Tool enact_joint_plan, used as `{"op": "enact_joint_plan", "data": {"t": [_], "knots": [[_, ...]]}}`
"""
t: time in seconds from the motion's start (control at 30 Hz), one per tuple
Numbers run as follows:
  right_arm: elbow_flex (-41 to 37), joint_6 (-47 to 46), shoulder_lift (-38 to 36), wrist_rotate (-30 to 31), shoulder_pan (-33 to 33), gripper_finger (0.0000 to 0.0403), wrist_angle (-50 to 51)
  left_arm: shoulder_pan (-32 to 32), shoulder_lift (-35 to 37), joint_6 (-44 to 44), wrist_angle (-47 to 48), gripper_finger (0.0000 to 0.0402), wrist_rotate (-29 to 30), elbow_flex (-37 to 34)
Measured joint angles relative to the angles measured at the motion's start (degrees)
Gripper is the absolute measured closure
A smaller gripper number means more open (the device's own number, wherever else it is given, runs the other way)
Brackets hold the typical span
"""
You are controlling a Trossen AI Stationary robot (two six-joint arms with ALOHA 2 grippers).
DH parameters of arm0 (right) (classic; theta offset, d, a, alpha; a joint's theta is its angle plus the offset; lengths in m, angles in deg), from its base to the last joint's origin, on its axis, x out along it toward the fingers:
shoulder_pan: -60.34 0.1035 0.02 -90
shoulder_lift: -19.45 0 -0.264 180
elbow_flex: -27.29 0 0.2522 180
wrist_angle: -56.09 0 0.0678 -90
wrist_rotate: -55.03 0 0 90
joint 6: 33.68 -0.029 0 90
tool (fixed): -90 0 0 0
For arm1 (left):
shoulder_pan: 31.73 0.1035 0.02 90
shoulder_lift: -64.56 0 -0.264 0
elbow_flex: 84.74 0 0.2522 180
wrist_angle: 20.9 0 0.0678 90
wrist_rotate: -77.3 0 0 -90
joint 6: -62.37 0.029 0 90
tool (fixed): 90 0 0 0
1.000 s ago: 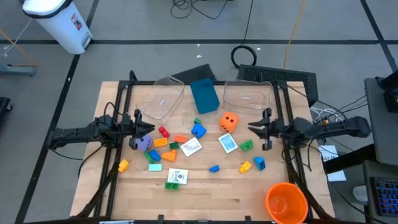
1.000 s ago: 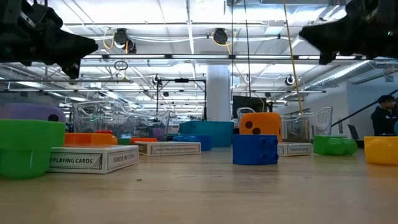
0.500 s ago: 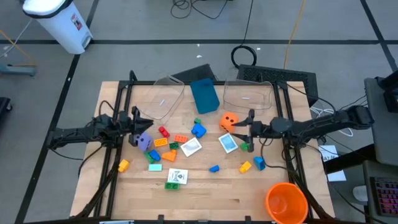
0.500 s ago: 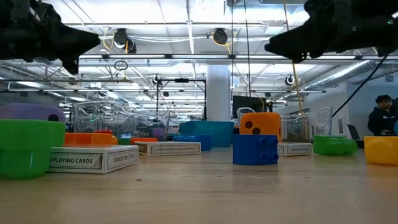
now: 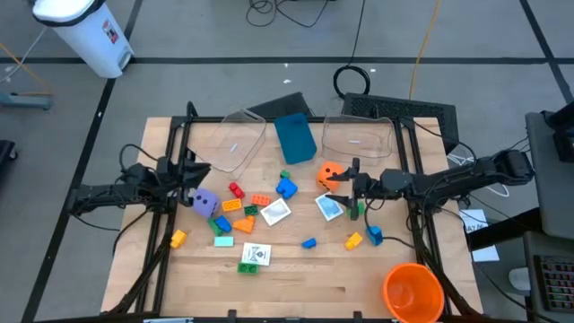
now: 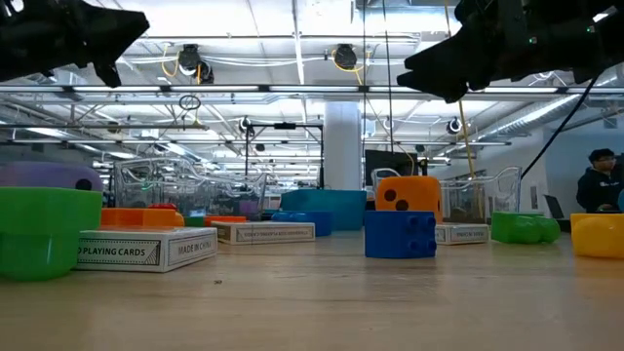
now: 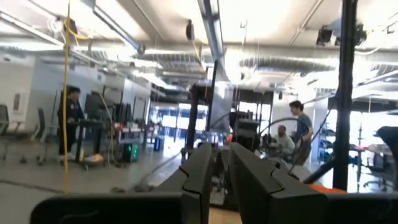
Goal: Pick & Place Toys
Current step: Put the green game piece into the left transparent bin
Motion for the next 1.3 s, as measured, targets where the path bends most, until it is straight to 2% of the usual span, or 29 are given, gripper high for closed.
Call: {"op": "enact_joint_plan", "data": {"t": [0.27, 0.4, 0.6, 0.77, 1.1, 1.3], "knots": [[0.0, 0.9, -0.2, 0.0, 0.0, 0.0155, 0.0, 0.0, -7.9, -3.2, -1.1, 0.0341, -0.4, 0.0], [0.0, 0.9, -0.2, 0.0, 0.0, 0.0154, 0.0, 0.0, -16.5, -3.3, -10.7, 0.0341, -0.4, 0.0], [0.1, 0.9, -0.2, 0.0, 0.0, 0.0156, 0.0, -0.1, -32.3, 0.6, -30.0, 0.0341, -2.9, 0.0], [0.1, 0.9, -0.2, 0.0, 0.0, 0.0154, 0.0, -0.1, -45.3, 3.4, -38.6, 0.0341, -4.1, 3.3], [0.1, 0.9, -0.2, 0.0, 0.0, 0.0154, 0.0, -0.1, -74.0, 6.0, -39.3, 0.0341, -4.5, 18.9], [0.1, 0.9, -0.2, 0.0, 0.0, 0.0155, 0.0, 0.6, -80.6, 8.4, -39.3, 0.0341, -9.7, 22.8]]}}
